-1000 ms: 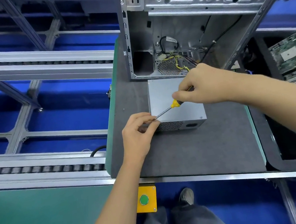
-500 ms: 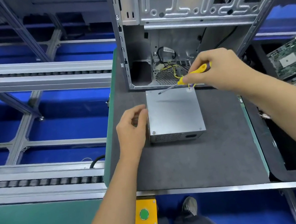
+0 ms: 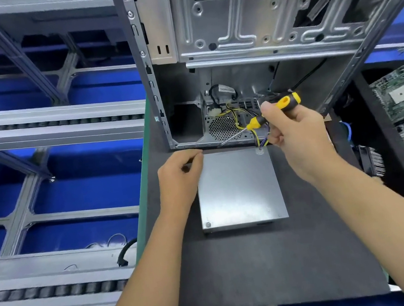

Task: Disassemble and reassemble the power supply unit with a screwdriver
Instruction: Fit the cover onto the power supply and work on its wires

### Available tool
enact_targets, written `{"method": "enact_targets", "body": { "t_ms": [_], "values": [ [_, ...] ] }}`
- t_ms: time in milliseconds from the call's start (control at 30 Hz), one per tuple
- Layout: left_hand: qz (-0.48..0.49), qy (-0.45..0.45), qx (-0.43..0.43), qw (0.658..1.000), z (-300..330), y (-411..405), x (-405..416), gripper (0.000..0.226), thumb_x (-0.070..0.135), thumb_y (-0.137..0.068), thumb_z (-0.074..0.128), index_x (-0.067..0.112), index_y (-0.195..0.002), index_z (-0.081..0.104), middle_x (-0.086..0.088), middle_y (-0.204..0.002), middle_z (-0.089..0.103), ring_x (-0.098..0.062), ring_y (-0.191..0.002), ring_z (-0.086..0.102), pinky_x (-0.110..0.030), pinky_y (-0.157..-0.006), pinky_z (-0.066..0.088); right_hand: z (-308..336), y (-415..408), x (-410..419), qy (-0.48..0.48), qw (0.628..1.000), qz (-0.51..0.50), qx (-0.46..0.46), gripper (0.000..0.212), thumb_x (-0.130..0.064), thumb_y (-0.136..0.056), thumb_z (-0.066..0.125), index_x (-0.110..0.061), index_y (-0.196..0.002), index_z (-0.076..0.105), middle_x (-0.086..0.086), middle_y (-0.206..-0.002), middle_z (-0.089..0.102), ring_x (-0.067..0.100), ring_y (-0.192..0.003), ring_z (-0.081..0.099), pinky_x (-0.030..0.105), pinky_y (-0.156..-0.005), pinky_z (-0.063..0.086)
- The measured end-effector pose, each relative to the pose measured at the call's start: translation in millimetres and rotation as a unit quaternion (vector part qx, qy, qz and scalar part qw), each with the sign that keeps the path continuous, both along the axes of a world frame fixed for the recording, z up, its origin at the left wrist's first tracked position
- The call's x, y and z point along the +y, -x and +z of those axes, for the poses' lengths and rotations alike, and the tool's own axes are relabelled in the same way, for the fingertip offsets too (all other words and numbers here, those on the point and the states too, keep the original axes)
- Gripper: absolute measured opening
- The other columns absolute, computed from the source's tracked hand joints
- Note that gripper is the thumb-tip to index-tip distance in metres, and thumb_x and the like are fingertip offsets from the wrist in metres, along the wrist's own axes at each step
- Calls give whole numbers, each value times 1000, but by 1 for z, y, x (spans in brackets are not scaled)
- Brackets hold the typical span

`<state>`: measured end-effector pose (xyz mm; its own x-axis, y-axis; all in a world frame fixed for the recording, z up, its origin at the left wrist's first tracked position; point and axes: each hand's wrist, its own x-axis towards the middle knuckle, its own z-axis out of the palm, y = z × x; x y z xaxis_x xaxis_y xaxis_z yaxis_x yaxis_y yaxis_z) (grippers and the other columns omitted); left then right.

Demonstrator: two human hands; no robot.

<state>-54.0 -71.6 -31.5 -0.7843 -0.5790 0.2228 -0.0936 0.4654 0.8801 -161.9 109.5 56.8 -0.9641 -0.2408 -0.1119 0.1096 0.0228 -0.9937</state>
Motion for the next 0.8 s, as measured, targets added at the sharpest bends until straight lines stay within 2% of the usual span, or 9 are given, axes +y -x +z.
{"method": "enact_targets", "body": {
  "t_ms": [100,200,267,400,667,800],
  "values": [
    [-14,-48,-8,999,-1,2,-5,14,7,-88,72,17,-93,79,13,-88,74,-3,-85,67,-10,-77,49,-3,4,-4,-35,999,25,17,22,-41,-86,71,-27,-69,71,-9,-56,49,12,-55,42,30,-61,41],
    [-29,-122,-32,992,-1,4,-11,23,9,-87,73,32,-87,77,16,-86,75,-1,-83,68,-12,-77,51,-3,5,-12,-45,997,50,23,18,-37,-89,70,-20,-84,74,-12,-60,55,11,-57,44,27,-60,43],
    [-39,-156,-43,986,0,5,-15,24,10,-87,74,33,-85,77,16,-84,75,-1,-82,68,-12,-75,50,-3,5,-18,-51,996,59,37,16,-32,-91,69,-17,-89,73,-12,-65,63,9,-57,45,22,-57,44],
    [-56,-177,-53,981,3,4,-18,18,9,-86,75,26,-88,79,12,-85,76,-3,-83,69,-12,-73,50,-2,3,-26,-63,994,79,51,12,-29,-91,69,-18,-89,72,-4,-77,72,10,-59,47,25,-58,45],
    [-60,-185,-98,976,12,9,-23,17,11,-84,76,28,-86,80,13,-82,76,-3,-81,70,-13,-72,53,-5,4,-30,-64,993,83,55,14,-28,-90,70,-14,-90,72,-7,-74,71,9,-59,47,24,-58,45],
    [-53,-197,-99,974,13,8,-22,17,12,-84,76,28,-87,80,13,-84,76,-3,-83,70,-14,-76,54,-1,2,-32,-63,990,101,76,10,-25,-91,70,-16,-86,72,-6,-75,72,2,-58,52,16,-59,45]
  ]
}}
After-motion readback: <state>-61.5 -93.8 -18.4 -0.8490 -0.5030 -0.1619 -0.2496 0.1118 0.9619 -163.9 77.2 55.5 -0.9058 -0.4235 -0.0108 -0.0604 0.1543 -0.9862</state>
